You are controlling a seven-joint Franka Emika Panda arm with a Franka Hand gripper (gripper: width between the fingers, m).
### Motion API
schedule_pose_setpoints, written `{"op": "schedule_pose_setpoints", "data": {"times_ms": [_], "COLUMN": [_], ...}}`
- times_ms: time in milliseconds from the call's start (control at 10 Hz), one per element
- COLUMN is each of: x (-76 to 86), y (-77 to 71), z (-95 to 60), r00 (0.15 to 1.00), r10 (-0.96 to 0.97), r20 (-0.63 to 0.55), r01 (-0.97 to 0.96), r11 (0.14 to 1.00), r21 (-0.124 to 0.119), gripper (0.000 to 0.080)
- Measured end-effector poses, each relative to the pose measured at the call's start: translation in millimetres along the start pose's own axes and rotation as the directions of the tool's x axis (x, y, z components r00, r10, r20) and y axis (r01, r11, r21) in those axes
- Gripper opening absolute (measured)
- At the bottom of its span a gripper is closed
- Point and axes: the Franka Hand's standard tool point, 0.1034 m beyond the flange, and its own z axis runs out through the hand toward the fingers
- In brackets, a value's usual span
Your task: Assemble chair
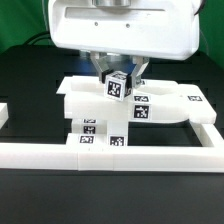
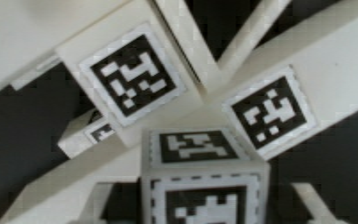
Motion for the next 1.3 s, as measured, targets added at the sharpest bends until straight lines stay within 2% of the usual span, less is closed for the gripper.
{"op": "schedule_pose_setpoints", "data": {"times_ms": [300, 700, 1300], "x": [3.2, 2.3, 0.6], "y": [3.7, 1.9, -0.7], "z": [0.0, -0.1, 0.2], "r00": [0.974, 0.898, 0.668], "r10": [0.226, 0.44, 0.742], "r20": [0.019, 0.031, 0.047], "r01": [-0.227, -0.441, -0.744], "r11": [0.974, 0.897, 0.669], "r21": [0.026, 0.027, 0.016], "gripper": [0.0284, 0.0284, 0.0284]}}
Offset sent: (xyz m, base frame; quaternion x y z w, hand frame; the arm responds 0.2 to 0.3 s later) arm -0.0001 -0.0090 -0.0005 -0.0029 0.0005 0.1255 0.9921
